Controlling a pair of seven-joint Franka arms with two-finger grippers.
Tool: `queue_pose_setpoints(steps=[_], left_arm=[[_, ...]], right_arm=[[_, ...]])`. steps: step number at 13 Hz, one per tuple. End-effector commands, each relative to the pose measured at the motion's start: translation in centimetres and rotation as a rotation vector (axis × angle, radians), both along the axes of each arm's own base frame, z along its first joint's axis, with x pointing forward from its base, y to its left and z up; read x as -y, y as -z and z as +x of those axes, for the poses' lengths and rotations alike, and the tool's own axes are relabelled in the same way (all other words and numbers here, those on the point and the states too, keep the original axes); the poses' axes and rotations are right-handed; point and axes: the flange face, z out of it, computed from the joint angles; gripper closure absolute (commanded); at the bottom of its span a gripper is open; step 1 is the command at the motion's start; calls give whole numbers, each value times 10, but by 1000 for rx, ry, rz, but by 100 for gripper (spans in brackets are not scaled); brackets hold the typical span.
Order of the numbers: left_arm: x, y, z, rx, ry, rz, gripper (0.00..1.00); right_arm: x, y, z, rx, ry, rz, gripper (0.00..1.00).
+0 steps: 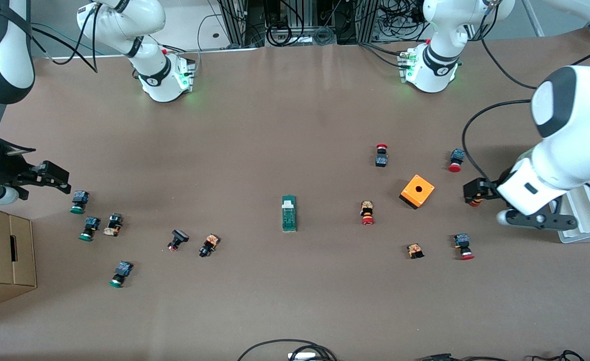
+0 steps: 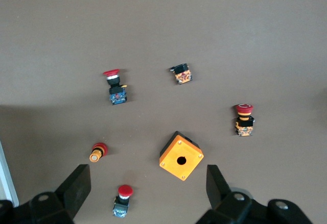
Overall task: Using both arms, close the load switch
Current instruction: 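Move the left gripper over the green load switch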
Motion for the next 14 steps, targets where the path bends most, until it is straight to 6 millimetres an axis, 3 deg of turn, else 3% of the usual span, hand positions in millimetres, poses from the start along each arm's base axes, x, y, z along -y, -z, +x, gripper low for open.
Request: queue_pose_setpoints(steps=[1, 5, 7, 10, 13, 14], left_arm=[[28, -6, 0, 38, -7, 53, 0], [122, -6, -15, 150, -44, 89, 0], [186, -7, -39, 211, -70, 134, 0], [248, -3, -70, 295, -105, 193, 0], [307, 37, -90, 377, -163, 149, 0], [332, 52, -109, 421, -143, 142, 0]], right_arm=[[4, -1, 3, 6, 10, -17, 0], [4, 0, 3, 5, 10, -17, 0], [5, 0, 3, 5, 12, -17, 0], [5, 0, 3, 5, 12, -17, 0], [5, 0, 3, 5, 12, -17, 0], [5, 0, 3, 5, 13, -17, 0]])
